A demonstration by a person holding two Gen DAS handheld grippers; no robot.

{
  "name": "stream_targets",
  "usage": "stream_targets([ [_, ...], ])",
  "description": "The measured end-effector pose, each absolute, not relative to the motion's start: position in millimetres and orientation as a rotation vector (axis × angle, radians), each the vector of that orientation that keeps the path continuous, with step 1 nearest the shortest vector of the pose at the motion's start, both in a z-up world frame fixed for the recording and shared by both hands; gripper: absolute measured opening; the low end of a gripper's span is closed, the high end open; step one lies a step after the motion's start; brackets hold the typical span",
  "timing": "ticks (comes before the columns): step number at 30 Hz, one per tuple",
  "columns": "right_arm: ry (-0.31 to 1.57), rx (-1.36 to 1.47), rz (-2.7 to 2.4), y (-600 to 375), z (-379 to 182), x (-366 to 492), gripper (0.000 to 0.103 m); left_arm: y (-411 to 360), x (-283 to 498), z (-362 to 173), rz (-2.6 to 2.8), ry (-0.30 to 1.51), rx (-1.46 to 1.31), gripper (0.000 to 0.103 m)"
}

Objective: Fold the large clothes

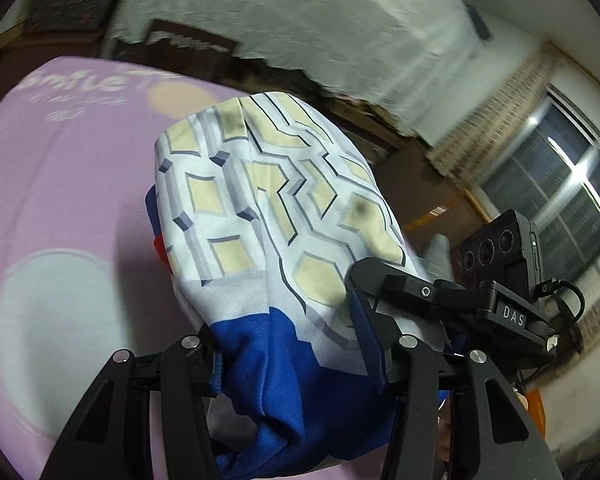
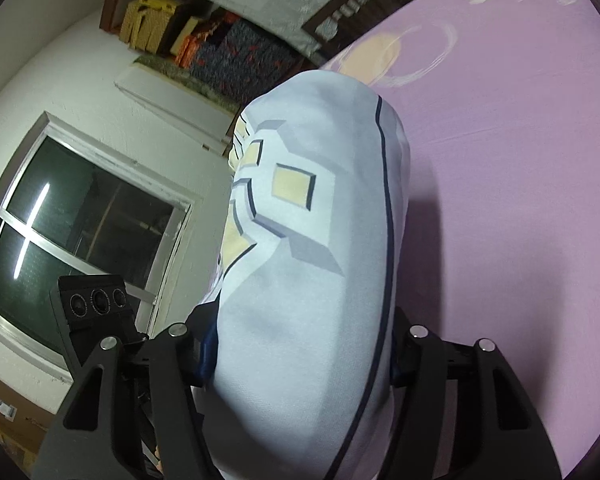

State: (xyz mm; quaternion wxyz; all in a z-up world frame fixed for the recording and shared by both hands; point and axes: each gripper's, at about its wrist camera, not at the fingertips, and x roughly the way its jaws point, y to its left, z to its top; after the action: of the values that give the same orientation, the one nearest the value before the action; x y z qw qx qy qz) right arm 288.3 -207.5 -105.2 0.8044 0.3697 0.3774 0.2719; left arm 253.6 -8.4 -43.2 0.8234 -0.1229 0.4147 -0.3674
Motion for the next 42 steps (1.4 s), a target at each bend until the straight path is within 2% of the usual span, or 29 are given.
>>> stream_targets([
  [6, 0.700, 0.775, 0.456, -278.1, -71.3, 198.1, 0.059, -94.3, 190.8, -21.3, -0.944, 0.848, -0.175, 0.052],
  [11, 0.644, 0.787, 0.328, -341.7, -66.1, 123.9, 0.059, -169.6, 146.4, -29.6, -1.020, 0.868, -0.082, 0.052],
  [15, 0.632, 0.825, 0.257, -385.8, -88.4, 83.8, 0.059, -214.4, 127.7, -56.2, -1.027, 0.914, 0.004, 0.052],
  [20, 0.704, 0.862, 0.140, -422.0, -145.5, 73.8, 0.059, -266.5, 128.2, -123.1, -0.966, 1.045, 0.149, 0.054],
  [23, 0.772, 0.890, 0.084, -438.9, -188.0, 73.7, 0.063, -272.6, 124.8, -124.6, -0.963, 1.017, 0.181, 0.057],
  [26, 0.750, 0.927, 0.127, -446.0, -196.6, 71.4, 0.063, -277.4, 125.6, -124.9, -0.965, 1.032, 0.185, 0.057],
  [28, 0.750, 0.916, 0.120, -447.9, -197.2, 70.8, 0.069, -273.8, 129.0, -124.6, -0.970, 1.052, 0.162, 0.058],
  [31, 0.732, 0.886, 0.095, -444.1, -189.5, 62.9, 0.071, -257.9, 132.3, -116.2, -0.961, 1.053, 0.146, 0.058],
  [36, 0.607, 0.750, -0.023, -438.3, -144.7, 24.5, 0.072, -230.4, 112.8, -85.6, -0.917, 0.904, 0.151, 0.061],
  [38, 0.543, 0.656, -0.065, -427.8, -123.8, 9.8, 0.063, -225.4, 108.5, -80.7, -0.878, 0.850, 0.173, 0.063],
  [40, 0.506, 0.584, -0.079, -414.7, -108.7, 3.7, 0.048, -228.5, 105.1, -82.5, -0.869, 0.844, 0.196, 0.065],
  [42, 0.499, 0.527, -0.085, -402.4, -102.8, 5.5, 0.041, -237.3, 106.3, -95.7, -0.826, 0.864, 0.263, 0.065],
])
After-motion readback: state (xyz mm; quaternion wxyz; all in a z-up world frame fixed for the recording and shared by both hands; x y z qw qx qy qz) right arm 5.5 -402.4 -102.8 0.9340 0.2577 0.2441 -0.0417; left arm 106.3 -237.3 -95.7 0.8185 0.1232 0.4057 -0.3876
